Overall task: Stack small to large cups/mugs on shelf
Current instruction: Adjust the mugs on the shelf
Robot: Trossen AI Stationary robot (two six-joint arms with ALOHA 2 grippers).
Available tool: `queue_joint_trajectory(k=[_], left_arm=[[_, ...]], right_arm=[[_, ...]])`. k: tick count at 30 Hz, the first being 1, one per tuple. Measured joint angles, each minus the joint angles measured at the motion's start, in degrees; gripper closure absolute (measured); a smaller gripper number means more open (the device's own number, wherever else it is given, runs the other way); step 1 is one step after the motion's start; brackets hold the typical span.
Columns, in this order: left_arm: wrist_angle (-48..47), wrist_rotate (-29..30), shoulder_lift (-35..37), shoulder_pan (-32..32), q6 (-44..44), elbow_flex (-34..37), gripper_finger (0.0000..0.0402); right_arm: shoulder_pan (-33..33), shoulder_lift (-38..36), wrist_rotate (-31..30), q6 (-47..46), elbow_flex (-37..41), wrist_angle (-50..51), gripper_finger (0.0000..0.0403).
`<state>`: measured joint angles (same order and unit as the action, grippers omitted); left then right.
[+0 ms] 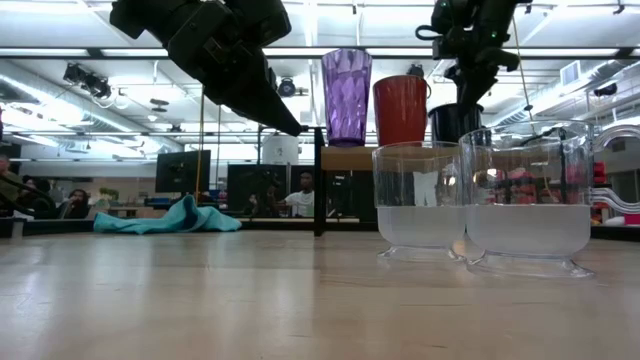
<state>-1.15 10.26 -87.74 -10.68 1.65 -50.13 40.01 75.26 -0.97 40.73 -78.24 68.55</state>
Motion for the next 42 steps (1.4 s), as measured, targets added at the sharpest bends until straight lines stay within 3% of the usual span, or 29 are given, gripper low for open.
queue_joint_trajectory(k=[9,19,29,35,42], left_arm=[[0.31,0.00,0.02,0.00,-1.42,-0.15,0.0381],[0.23,0.00,0.04,0.00,-1.45,-0.15,0.0385],[0.15,0.00,0.07,0.00,-1.44,-0.17,0.0379],[0.15,0.00,0.09,0.00,-1.44,-0.17,0.0381],[0.16,0.00,0.09,0.01,-1.42,-0.17,0.0387]], right_arm=[[-0.02,0.00,-0.02,0.39,0.00,-0.69,0.0344],[-0.09,-0.25,-0.68,-1.60,0.00,-0.68,0.0286],[0.09,-6.16,-0.71,-3.75,0.00,-0.48,0.0256],[4.06,-9.24,-4.28,-6.98,0.00,-0.99,0.0261],[12.96,-8.61,-6.27,-15.37,0.00,-1.04,0.0274]])
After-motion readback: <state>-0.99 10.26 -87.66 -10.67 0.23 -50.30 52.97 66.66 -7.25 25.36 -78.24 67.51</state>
